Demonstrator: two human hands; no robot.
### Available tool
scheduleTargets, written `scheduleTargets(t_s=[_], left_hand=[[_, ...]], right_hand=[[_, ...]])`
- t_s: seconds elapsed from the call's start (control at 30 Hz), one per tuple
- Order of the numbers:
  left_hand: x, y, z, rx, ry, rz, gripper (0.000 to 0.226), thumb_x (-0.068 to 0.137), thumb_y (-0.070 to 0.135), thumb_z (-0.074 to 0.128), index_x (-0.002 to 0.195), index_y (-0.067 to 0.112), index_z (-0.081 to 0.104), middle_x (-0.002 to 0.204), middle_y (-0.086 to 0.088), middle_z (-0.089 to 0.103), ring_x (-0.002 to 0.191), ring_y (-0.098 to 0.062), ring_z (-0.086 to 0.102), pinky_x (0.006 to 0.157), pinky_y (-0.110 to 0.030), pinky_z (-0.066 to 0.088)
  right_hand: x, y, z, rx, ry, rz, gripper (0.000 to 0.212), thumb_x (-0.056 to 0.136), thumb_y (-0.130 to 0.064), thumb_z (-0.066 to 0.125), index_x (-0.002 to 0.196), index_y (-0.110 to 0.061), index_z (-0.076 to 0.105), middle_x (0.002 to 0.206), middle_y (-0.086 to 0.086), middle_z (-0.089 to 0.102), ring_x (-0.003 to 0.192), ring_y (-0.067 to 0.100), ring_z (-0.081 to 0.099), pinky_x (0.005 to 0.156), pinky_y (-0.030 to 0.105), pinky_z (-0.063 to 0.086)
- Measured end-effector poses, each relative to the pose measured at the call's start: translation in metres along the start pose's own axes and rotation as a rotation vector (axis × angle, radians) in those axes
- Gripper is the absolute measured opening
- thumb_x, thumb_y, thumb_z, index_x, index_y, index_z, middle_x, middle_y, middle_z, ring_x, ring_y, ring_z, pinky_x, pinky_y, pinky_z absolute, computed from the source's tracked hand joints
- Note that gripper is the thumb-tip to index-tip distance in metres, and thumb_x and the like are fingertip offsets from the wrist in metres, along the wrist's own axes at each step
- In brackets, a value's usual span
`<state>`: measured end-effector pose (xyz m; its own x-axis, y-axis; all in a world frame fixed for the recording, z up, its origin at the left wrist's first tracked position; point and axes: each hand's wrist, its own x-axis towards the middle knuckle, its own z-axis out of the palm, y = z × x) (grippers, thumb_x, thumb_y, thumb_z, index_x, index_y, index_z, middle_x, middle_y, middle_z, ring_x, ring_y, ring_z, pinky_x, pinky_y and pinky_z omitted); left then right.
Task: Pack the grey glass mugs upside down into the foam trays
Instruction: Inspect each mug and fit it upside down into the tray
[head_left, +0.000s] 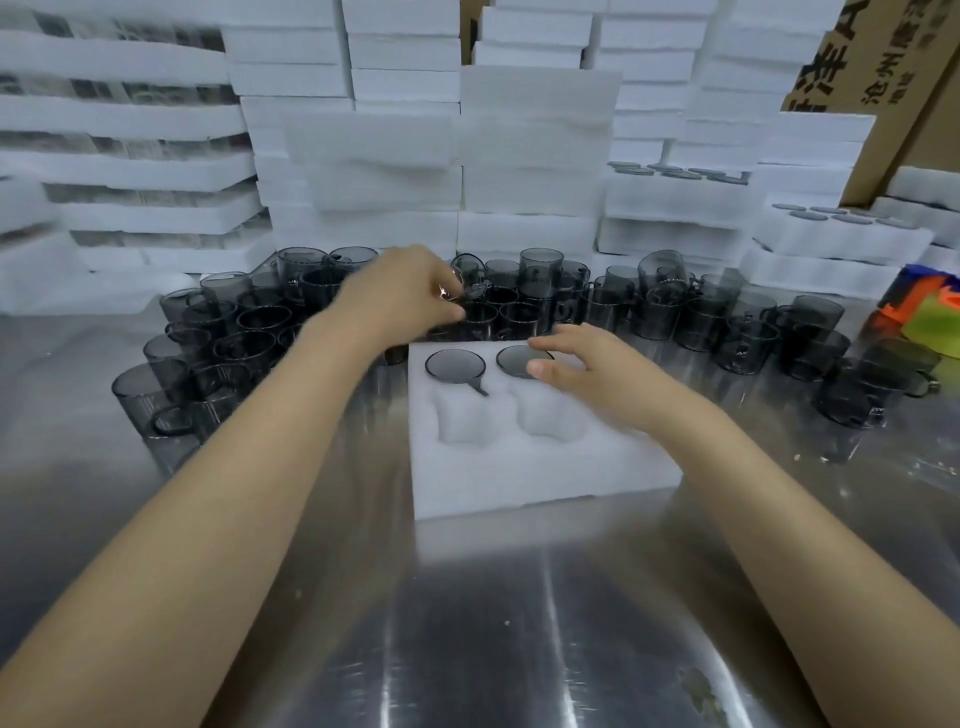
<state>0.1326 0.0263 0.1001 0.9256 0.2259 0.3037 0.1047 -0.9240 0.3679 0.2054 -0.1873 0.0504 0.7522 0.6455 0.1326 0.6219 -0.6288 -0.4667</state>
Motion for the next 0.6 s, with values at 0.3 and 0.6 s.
scheduleTargets(t_s=[0.3, 0.6], left_hand=[[-0.004, -0.065, -0.02, 0.198, 0.15, -0.436, 0.043, 0.086, 0.034, 0.07, 0.122, 0.011, 0.064, 0.13, -0.02, 0.048, 0.128, -0.037, 0.034, 0.101, -0.048, 0.039], [-0.004, -0.053, -0.028, 0.111, 0.18, -0.371, 0.016, 0.081, 0.016, 0.076, 0.096, 0.017, 0.073, 0.113, -0.013, 0.064, 0.108, -0.031, 0.055, 0.093, -0.044, 0.047]], right_hand=[[-0.003, -0.002, 0.002, -0.092, 0.04, -0.028, 0.048, 0.096, -0.054, 0.042, 0.139, -0.033, 0.046, 0.144, -0.006, 0.043, 0.139, 0.014, 0.027, 0.108, 0.032, 0.022], [-0.003, -0.002, 0.003, -0.145, 0.006, -0.015, 0.055, 0.097, -0.056, 0.035, 0.146, -0.03, 0.037, 0.153, -0.005, 0.032, 0.143, 0.012, 0.02, 0.112, 0.035, 0.016]])
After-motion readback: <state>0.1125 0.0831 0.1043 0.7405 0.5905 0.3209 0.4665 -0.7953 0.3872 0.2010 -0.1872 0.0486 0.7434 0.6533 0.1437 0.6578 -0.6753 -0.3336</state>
